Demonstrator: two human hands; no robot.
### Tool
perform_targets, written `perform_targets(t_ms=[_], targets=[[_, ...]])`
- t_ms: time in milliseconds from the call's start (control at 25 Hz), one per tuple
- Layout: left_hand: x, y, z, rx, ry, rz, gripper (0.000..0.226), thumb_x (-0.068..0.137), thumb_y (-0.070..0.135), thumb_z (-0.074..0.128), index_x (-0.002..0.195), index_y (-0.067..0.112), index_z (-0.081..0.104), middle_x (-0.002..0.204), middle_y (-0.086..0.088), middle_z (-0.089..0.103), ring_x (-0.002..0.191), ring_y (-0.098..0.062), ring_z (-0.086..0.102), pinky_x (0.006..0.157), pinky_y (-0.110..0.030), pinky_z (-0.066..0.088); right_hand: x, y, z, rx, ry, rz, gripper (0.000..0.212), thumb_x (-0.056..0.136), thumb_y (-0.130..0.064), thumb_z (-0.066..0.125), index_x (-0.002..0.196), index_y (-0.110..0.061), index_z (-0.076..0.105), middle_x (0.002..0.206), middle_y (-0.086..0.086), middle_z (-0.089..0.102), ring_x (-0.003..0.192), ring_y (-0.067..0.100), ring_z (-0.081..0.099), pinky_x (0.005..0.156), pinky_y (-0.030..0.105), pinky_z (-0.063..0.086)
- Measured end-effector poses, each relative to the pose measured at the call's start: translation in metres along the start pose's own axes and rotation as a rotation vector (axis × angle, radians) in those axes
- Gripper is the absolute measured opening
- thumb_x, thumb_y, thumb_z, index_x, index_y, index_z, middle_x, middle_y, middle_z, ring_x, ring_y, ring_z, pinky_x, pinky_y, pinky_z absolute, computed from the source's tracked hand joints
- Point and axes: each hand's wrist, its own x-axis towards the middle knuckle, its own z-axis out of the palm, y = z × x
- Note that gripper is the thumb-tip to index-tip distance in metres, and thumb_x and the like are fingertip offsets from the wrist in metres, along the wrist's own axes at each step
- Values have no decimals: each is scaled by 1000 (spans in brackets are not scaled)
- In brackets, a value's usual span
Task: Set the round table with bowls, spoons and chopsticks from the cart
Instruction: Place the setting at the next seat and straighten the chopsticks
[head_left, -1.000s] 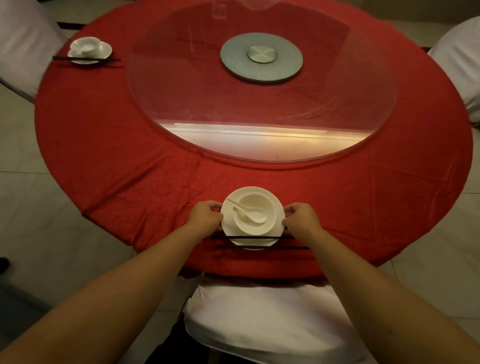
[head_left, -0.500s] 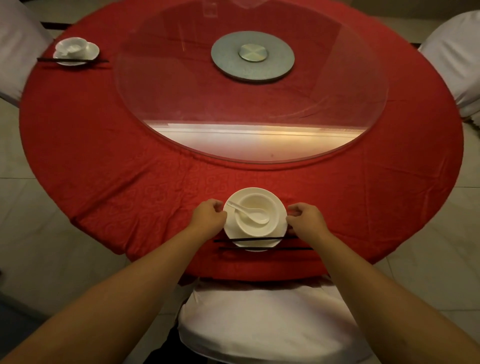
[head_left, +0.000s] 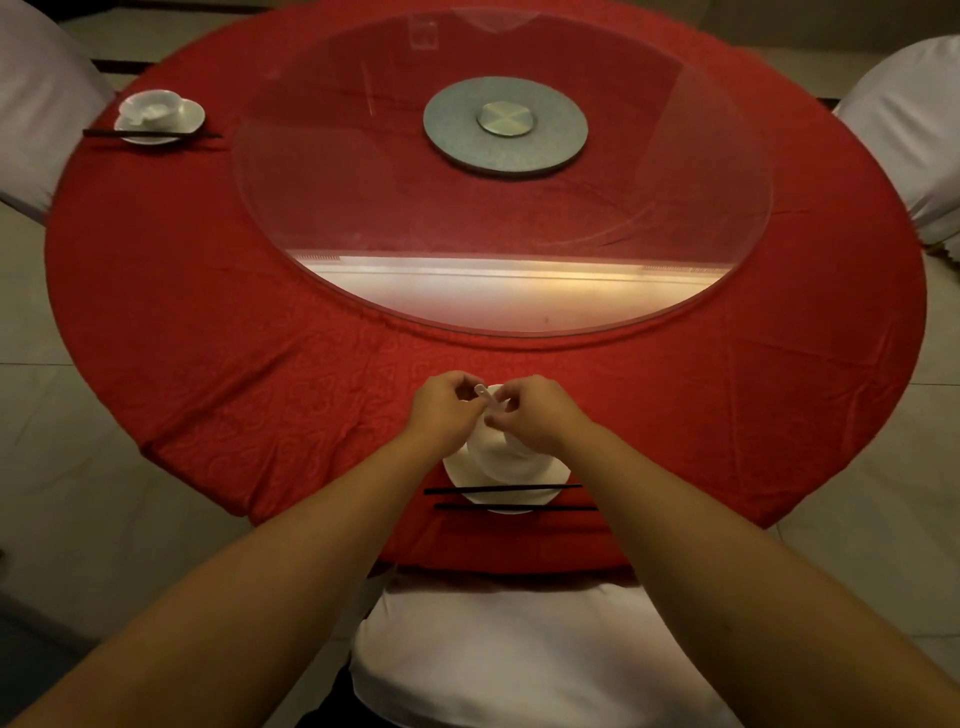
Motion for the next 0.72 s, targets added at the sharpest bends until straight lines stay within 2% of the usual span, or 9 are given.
perform_targets(t_ms=[120, 240, 360, 440, 560, 720], targets=[[4, 5, -1, -39, -17, 28, 21, 87, 15, 74, 107, 13, 72, 86, 5, 70, 79, -7, 65, 66, -15, 46, 8, -2, -3, 3, 35, -13, 21, 93, -32, 67, 91, -13, 76, 83, 3, 71, 75, 19, 60, 63, 28, 39], [6, -5, -5, 51, -4, -4, 25, 85, 16, 76, 109, 11, 74, 95, 1, 72, 88, -13, 66, 75, -22, 46, 5, 7, -12, 52, 99, 50, 26, 90, -33, 71, 73, -14, 66, 69, 1, 62, 65, 18, 54, 56, 31, 39], [2, -19, -3, 96, -97, -140, 32, 79, 18, 82, 109, 9, 76, 99, -4, 75, 88, -20, 70, 78, -29, 53, -4, 21, -18, 180, 146, 135, 29, 93, -29, 67, 82, -2, 69, 76, 14, 71, 63, 22, 62, 63, 42, 55], [-2, -23, 0, 68, -131, -197, 32, 76, 10, 82, 108, 7, 77, 96, -11, 77, 86, -29, 74, 80, -37, 61, -11, 31, -16, 302, 163, 190, 21, 94, -23, 67, 85, -4, 69, 73, 13, 71, 59, 22, 65, 66, 45, 59], [-6, -23, 1, 20, -88, -221, 27, 75, 3, 77, 101, 7, 79, 88, -13, 77, 81, -29, 75, 78, -43, 63, -21, 42, -9, 449, 187, 254, 10, 92, -16, 70, 83, -11, 67, 66, 10, 69, 54, 23, 65, 61, 43, 59], [-11, -25, -1, -35, -60, -253, 24, 75, -1, 75, 97, 6, 79, 83, -15, 77, 71, -28, 75, 70, -39, 64, -28, 45, 1, 478, 234, 305, 10, 88, -14, 73, 80, -13, 68, 67, 12, 70, 55, 23, 66, 54, 35, 57]])
